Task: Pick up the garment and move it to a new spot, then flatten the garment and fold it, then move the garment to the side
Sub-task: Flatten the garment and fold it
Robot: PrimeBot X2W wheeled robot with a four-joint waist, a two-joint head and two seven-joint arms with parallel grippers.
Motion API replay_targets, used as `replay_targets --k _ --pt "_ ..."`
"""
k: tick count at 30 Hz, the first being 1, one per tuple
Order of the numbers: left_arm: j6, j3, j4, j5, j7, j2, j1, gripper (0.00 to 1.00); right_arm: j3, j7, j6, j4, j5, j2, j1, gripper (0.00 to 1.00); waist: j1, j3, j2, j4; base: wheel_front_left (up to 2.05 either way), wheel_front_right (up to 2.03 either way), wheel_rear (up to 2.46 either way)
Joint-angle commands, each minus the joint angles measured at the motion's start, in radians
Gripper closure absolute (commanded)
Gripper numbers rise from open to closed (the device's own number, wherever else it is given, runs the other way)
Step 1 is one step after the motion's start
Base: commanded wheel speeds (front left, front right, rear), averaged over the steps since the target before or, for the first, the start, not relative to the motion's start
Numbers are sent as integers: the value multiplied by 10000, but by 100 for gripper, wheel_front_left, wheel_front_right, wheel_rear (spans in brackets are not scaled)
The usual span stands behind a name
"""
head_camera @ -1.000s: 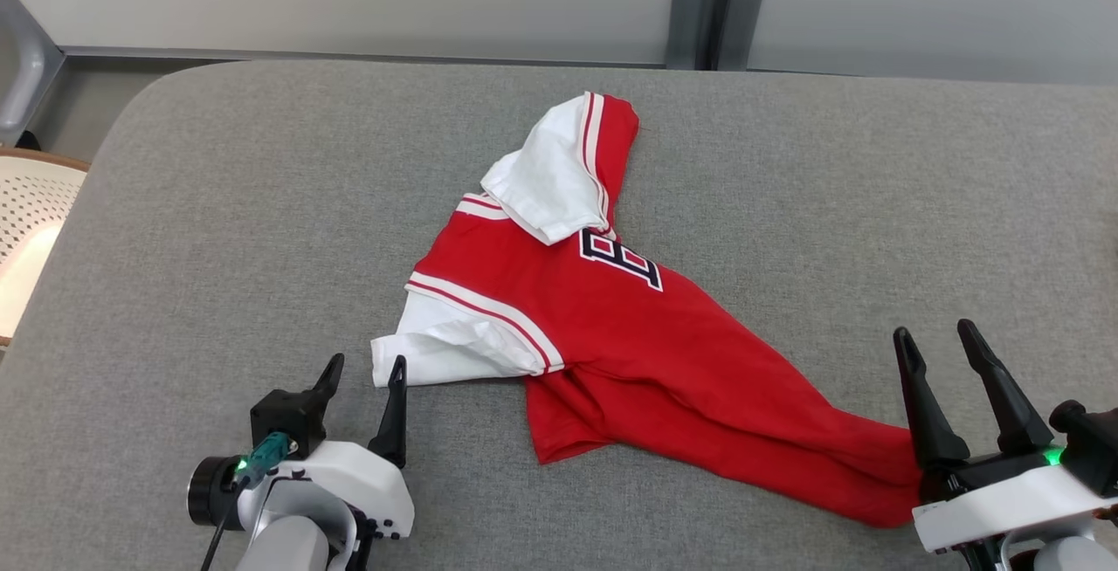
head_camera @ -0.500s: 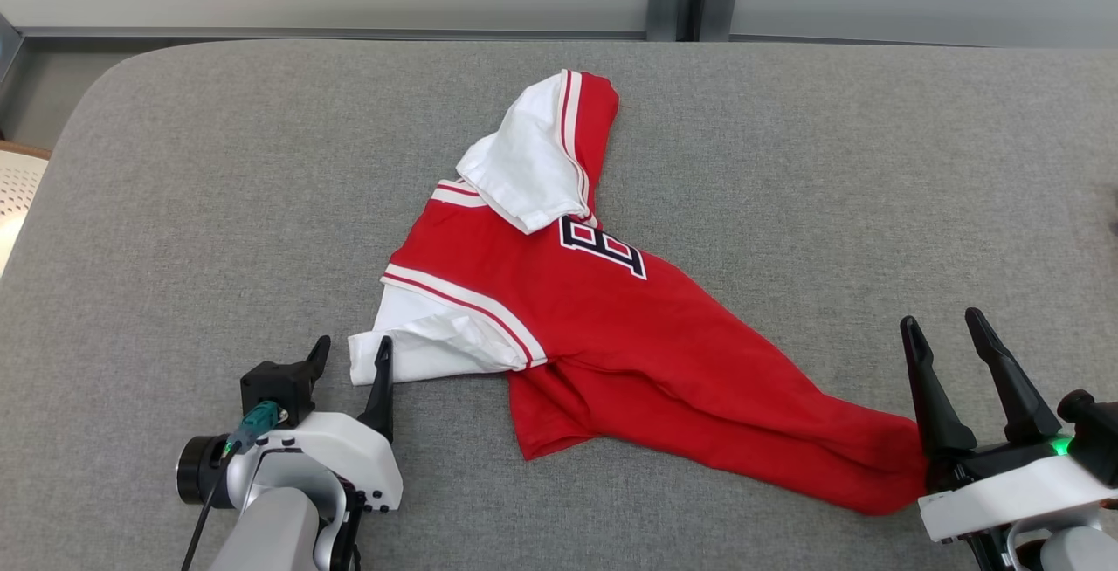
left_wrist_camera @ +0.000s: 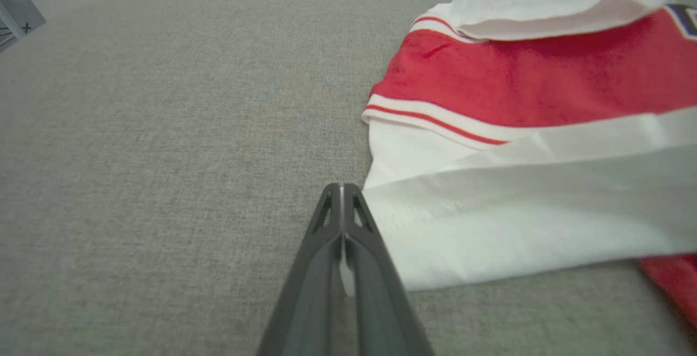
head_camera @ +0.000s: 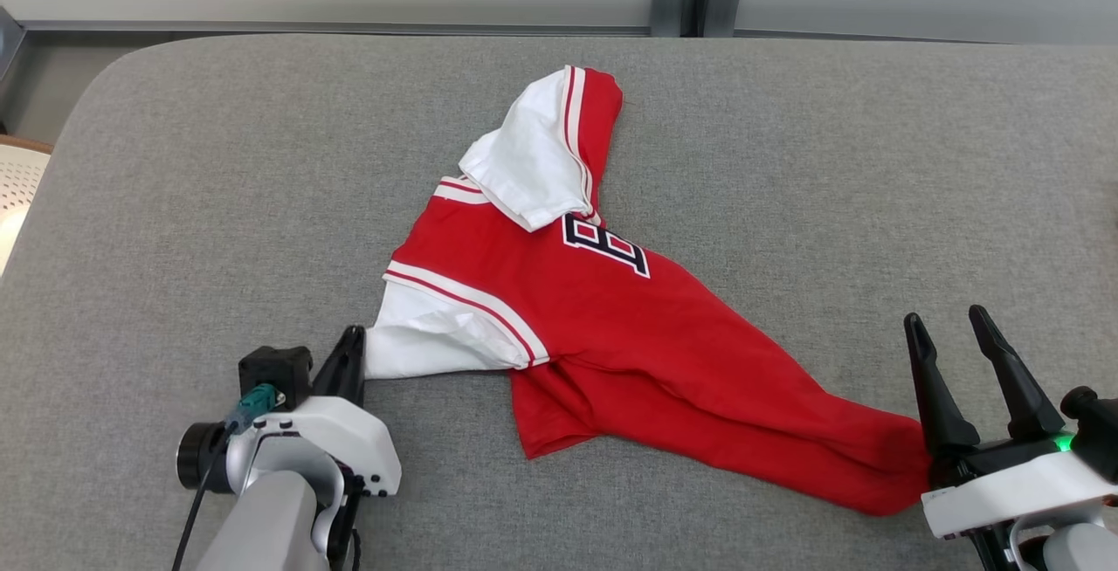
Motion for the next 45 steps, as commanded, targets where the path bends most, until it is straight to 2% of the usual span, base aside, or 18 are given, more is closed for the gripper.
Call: replay_targets --k 1,6,11,15,16,22,24,30,34,45 --pt "-35 42 -155 -13 -1 44 -158 100 -40 -53 0 5 32 -43 -76 0 0 -12 0 14 0 0 0" --pt "71 310 -1235 125 -1 55 203 100 -67 -53 0 -38 45 -76 68 0 0 -90 0 23 0 0 0" --pt "161 759 -3003 357 -1 76 798 100 39 -53 0 -89 -60 -343 391 0 0 -195 0 -84 0 0 0" --pt "169 987 -4054 596 -1 68 1219 100 614 -48 0 -241 -349 -1018 764 0 0 -259 0 -197 0 0 0" --pt "126 1082 -4385 662 -1 68 1317 100 976 59 0 -381 -444 -1429 922 0 0 -272 0 -258 0 0 0" --pt "98 1096 -4776 771 -1 49 1379 100 2243 524 0 -617 -937 -2841 1277 0 0 -350 0 -378 0 0 0" --pt "78 1047 -4784 727 -1 47 1326 100 2414 669 0 -498 -1042 -3069 1265 0 0 -362 0 -400 0 0 0" --pt "165 780 -4765 510 -1 44 1318 100 2921 1021 0 -48 -1120 -3232 930 0 0 -458 0 -422 0 0 0" --pt "201 675 -4730 457 -1 43 1317 100 3423 1079 0 177 -1560 -3375 644 0 0 -499 0 -401 0 0 0" --pt "145 620 -4630 613 -1 42 1357 100 3468 834 0 894 -2554 -2978 41 0 0 -515 0 -404 0 0 0"
